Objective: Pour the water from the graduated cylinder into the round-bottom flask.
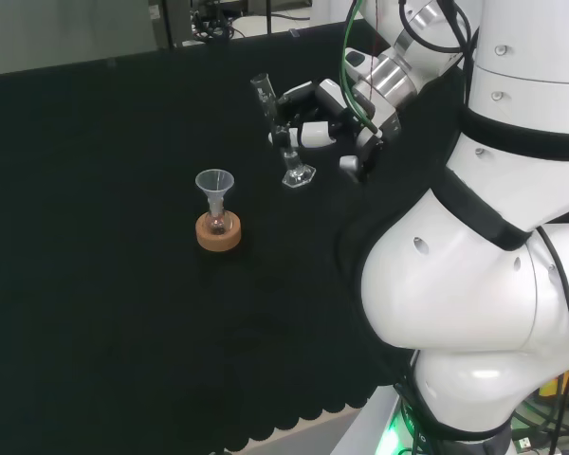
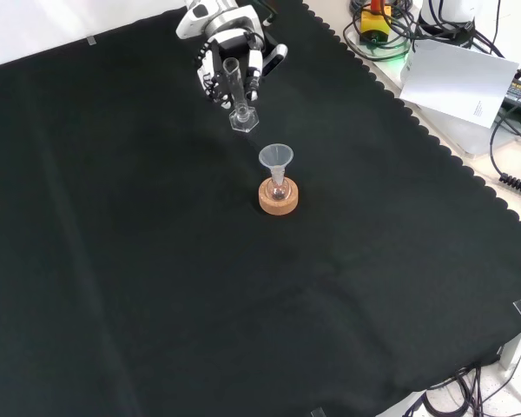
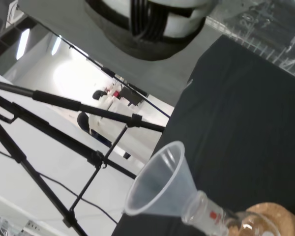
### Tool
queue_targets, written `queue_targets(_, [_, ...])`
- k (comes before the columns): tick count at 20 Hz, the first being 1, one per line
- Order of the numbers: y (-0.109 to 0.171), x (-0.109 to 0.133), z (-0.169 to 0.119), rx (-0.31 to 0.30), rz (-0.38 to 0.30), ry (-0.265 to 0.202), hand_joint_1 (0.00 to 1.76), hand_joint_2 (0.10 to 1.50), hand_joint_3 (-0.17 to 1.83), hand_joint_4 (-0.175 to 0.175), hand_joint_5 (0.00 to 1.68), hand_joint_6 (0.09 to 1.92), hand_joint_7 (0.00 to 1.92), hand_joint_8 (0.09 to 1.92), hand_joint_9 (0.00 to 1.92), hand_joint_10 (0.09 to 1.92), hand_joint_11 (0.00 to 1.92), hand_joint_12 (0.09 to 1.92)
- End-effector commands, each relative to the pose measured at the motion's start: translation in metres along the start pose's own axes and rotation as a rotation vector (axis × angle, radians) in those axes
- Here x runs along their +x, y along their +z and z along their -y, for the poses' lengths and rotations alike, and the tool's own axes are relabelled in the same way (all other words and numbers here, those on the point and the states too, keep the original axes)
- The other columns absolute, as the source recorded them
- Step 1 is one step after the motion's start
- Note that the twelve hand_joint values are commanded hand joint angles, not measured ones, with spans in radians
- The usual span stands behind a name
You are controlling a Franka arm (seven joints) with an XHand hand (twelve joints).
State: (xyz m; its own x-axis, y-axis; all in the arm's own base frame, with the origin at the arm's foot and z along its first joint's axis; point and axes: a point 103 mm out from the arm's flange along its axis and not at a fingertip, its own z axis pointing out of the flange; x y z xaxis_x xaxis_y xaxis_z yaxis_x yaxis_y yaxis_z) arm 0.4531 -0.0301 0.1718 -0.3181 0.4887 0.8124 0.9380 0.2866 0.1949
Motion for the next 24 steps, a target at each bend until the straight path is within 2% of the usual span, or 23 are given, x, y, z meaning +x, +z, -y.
queue_targets(1, [-0.001, 0.009, 0.017, 0.069, 0.059, 0.006, 1.21, 1.08, -0.17, -0.172, 1.27, 0.55, 1.72, 0.23, 1.86, 0.09, 1.34, 0.62])
queue_targets(3, [0.000, 0.009, 0.023, 0.082, 0.105, 0.030, 1.21, 1.08, -0.17, -0.173, 1.27, 0.55, 1.72, 0.23, 1.86, 0.09, 1.34, 0.62])
queue_targets(7, [0.009, 0.009, 0.032, 0.176, 0.235, 0.087, 1.21, 1.08, -0.17, -0.175, 1.27, 0.55, 1.72, 0.23, 1.86, 0.09, 1.34, 0.62])
queue_targets(13, [0.024, 0.005, 0.029, 0.297, 0.280, 0.111, 1.21, 1.08, -0.17, -0.175, 1.27, 0.56, 1.72, 0.23, 1.87, 0.09, 1.34, 0.62])
queue_targets(18, [0.026, 0.007, 0.029, 0.337, 0.309, 0.106, 1.21, 1.08, -0.17, -0.175, 1.26, 0.56, 1.72, 0.23, 1.87, 0.09, 1.34, 0.62])
queue_targets(24, [0.025, 0.019, 0.028, 0.375, 0.380, 0.102, 1.21, 1.08, -0.17, -0.175, 1.26, 0.57, 1.72, 0.23, 1.87, 0.09, 1.34, 0.62])
